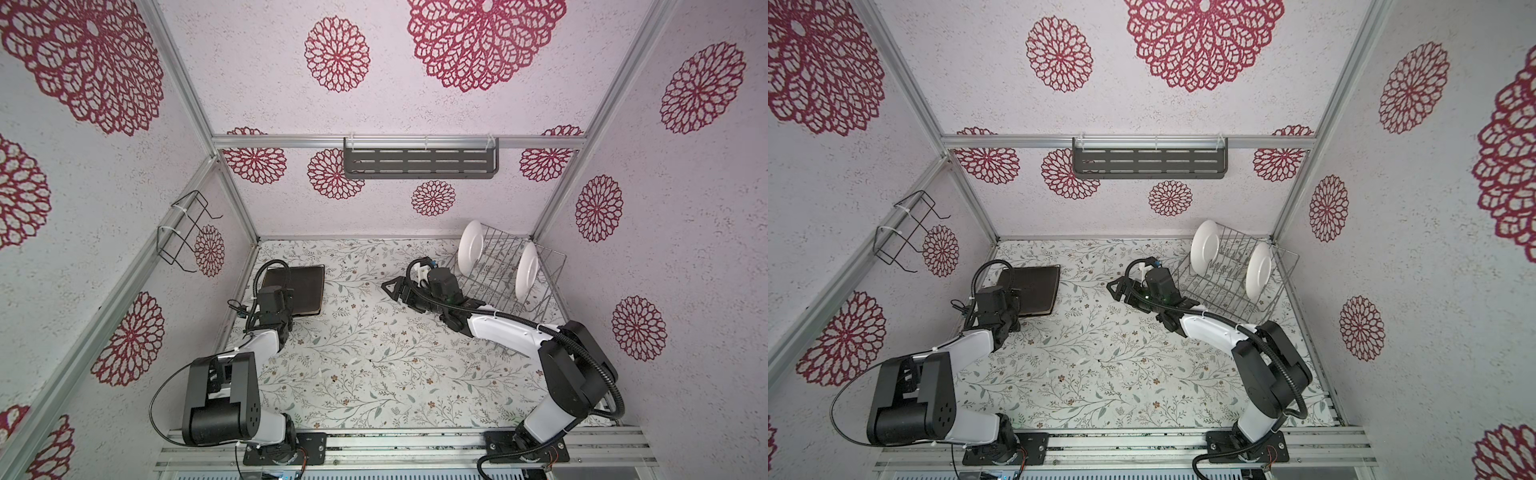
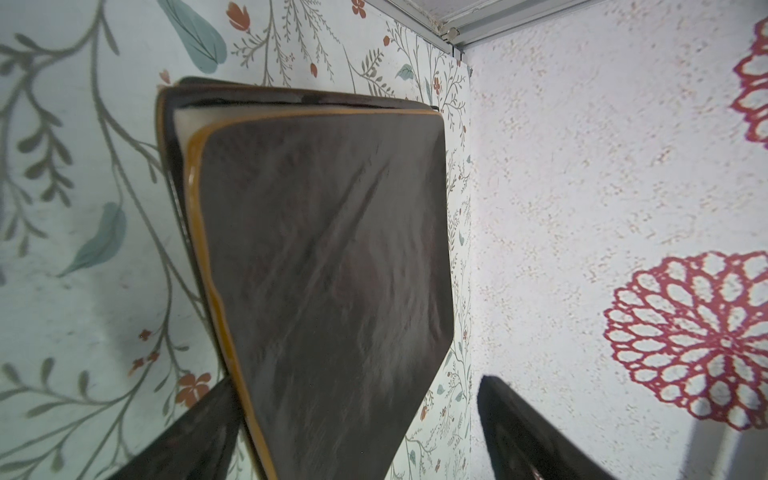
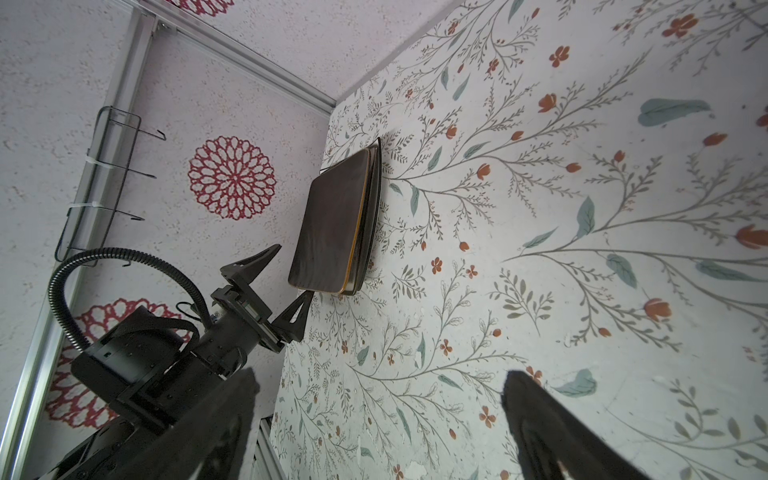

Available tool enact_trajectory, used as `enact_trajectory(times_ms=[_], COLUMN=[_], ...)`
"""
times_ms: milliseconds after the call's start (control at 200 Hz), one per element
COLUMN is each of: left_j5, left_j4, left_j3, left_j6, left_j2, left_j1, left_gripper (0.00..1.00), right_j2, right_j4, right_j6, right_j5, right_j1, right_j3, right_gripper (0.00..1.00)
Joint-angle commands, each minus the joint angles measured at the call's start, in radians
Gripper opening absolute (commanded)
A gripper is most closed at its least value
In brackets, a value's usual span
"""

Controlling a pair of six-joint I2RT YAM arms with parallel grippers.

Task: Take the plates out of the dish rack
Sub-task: 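Open the left gripper over the stack while the right reaches into the rack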

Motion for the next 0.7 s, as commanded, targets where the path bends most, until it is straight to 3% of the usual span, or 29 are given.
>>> enact_trajectory(times_ms=[0, 380, 540, 696], left_j5=[-0.007, 0.028, 0.055, 0.074], left_j4=[0.03, 0.046, 0.079, -0.038], left_j3=[-0.009, -0.041, -0.054, 0.043], left_j6=[0.02, 0.031, 0.081, 0.228], left_j2=[-0.042, -0.091, -0.174, -0.205], left_j1=[0.012, 0.018, 0.0, -0.059], left_gripper=[0.93, 0.95, 0.95, 0.96], right_j2=[-0.061, -0.12, -0.159, -0.196], right_j4=[-0.007, -0.114, -0.3, -0.49], right_j6=[-0.029, -0.09, -0.211, -0.316], right_j5=[0.029, 0.086, 0.196, 0.331], right_j1=[0.007, 0.007, 0.004, -0.004], right_j3=[-0.015, 0.014, 0.073, 0.129], right_gripper=[0.96, 0.95, 0.96, 0.99])
